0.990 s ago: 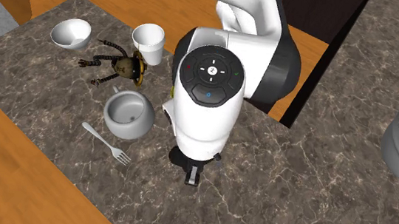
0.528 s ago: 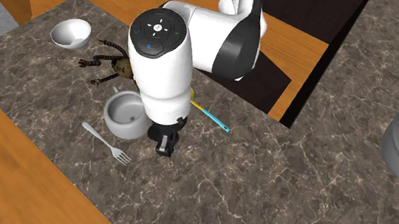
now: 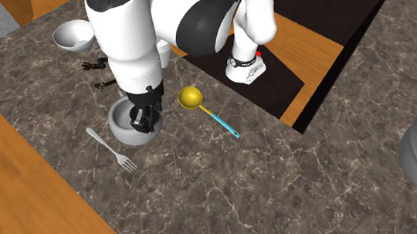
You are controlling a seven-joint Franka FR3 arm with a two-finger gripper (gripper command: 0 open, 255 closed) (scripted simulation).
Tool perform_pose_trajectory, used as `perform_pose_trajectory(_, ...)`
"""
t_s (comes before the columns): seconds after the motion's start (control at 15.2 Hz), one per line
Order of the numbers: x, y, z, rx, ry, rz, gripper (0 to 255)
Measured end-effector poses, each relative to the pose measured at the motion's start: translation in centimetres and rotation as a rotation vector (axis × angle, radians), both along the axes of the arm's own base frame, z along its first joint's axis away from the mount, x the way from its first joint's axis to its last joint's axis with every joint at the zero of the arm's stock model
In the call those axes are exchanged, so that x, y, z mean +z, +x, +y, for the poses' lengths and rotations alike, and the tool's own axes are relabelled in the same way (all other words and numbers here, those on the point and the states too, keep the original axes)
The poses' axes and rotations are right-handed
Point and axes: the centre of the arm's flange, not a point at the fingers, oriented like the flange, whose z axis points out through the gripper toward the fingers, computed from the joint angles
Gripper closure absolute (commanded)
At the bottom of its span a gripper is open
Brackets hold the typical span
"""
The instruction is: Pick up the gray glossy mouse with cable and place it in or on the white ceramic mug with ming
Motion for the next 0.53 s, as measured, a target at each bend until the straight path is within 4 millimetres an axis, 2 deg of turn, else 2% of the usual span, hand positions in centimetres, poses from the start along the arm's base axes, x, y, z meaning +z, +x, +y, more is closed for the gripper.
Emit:
perform_pose_trajectory(0.33, 0.0, 0.6, -6.6, 0.000, 0.001, 0.000, 255)
perform_pose_trajectory(0.53, -0.4, 1.6, -10.7, 0.000, 0.001, 0.000, 255)
